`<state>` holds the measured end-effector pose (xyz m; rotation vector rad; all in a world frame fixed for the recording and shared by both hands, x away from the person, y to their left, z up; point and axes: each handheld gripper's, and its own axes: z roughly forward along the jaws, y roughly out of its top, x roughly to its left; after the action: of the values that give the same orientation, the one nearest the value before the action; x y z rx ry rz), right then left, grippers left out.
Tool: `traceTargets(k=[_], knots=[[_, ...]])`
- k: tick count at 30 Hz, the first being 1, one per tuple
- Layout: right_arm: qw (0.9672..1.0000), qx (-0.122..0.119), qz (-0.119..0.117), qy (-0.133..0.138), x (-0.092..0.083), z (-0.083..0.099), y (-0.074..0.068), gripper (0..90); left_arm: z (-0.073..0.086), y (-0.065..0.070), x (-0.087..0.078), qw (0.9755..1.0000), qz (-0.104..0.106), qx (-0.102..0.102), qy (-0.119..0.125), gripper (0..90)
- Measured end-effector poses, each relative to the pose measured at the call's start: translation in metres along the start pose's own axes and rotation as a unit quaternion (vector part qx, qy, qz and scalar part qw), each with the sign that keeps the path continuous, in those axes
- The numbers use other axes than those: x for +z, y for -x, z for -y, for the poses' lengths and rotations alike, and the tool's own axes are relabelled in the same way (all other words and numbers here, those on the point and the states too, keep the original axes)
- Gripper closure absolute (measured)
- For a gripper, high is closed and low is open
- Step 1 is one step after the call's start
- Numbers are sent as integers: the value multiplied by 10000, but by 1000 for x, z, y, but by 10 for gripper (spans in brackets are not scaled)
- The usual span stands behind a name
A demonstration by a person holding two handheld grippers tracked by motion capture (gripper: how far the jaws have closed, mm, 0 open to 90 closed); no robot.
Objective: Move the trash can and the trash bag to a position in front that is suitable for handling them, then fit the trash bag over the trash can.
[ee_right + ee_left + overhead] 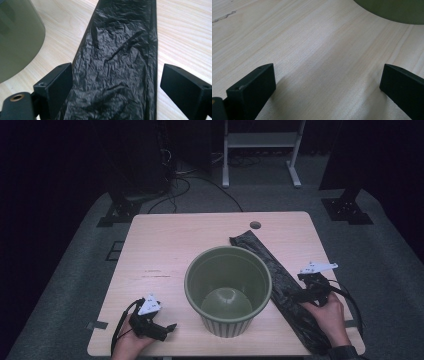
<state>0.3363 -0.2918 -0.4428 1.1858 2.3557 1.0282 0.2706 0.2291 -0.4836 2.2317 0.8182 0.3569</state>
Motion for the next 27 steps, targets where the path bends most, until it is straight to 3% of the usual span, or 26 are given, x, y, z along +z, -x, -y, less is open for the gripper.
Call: traceTargets(k=[6, 16, 23, 27], knots=[[9998, 127, -150, -35, 14, -5, 1, 95, 0, 0, 0, 10000, 0, -2, 1, 0], [9993, 176, -188, -271, 36, -6, 3, 94, 0, 0, 0, 10000, -23, -22, 0, 0], [9988, 124, -183, -435, 45, -5, 1, 94, 0, 0, 0, 10000, -34, -32, 0, 0], [9984, 4, -53, -565, 49, -3, -1, 95, 0, 0, 0, 10000, -33, -33, 0, 0]])
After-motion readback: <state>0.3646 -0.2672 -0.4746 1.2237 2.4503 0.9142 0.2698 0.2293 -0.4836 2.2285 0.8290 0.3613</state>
